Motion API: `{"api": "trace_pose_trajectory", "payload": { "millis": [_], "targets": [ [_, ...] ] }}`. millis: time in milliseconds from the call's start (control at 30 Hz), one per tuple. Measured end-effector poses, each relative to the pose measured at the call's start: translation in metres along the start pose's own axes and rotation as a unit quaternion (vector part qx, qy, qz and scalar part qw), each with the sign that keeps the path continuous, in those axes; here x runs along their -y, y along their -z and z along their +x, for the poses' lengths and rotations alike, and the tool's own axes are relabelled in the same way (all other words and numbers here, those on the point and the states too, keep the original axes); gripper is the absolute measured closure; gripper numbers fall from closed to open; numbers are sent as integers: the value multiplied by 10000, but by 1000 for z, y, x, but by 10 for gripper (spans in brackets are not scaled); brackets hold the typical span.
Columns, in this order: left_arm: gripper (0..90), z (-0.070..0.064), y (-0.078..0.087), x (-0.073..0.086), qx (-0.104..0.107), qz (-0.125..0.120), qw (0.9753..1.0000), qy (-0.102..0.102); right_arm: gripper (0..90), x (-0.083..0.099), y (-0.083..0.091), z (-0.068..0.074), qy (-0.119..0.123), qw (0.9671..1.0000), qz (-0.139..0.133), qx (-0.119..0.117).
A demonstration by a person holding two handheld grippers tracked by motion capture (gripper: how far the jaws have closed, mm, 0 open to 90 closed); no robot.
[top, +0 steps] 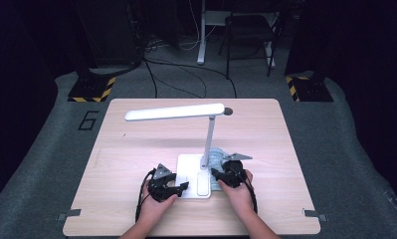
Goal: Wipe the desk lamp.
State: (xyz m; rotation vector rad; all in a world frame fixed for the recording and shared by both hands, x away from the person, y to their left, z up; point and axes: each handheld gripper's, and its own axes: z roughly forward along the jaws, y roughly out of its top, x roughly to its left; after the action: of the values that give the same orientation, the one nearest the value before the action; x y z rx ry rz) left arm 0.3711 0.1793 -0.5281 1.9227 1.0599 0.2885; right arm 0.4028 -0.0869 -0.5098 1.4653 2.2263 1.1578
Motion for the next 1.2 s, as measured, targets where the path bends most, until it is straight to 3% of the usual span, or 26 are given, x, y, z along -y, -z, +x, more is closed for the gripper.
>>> {"api": "trace_pose_trajectory", "payload": {
  "millis": [133,267,300,433,467,633,667,700,800,933,1100,1200],
  "targets": [
    [343,0,0,0,5,-3,10000,8,582,17,18,8,196,9994,137,-238],
    [342,0,0,0,6,-3,10000,9,467,26,30,5,102,9991,-1,-400],
    [342,0,0,0,4,-4,10000,6,461,27,33,4,26,9993,-78,-373],
    [342,0,0,0,7,-3,10000,8,461,26,36,3,251,9990,-343,-127],
    [342,0,0,0,8,-2,10000,9,469,25,35,4,204,9990,-366,-127],
    [342,0,0,0,5,-2,10000,5,658,25,23,8,624,9979,-176,27],
    [342,0,0,0,6,-2,10000,7,674,24,23,8,542,9984,-129,-2],
    [342,0,0,0,6,-2,10000,8,681,24,25,9,421,9991,-87,-2],
    [342,0,0,0,5,-3,10000,6,685,28,33,14,423,9990,65,-130],
    [345,1,0,0,65,0,10000,15,684,35,39,27,691,9975,116,-69],
    [345,0,0,0,24,-15,10000,-19,687,29,29,14,255,9993,69,-258],
    [344,1,0,0,37,-6,10000,-80,687,22,22,10,235,9995,51,-188]
  ]
}}
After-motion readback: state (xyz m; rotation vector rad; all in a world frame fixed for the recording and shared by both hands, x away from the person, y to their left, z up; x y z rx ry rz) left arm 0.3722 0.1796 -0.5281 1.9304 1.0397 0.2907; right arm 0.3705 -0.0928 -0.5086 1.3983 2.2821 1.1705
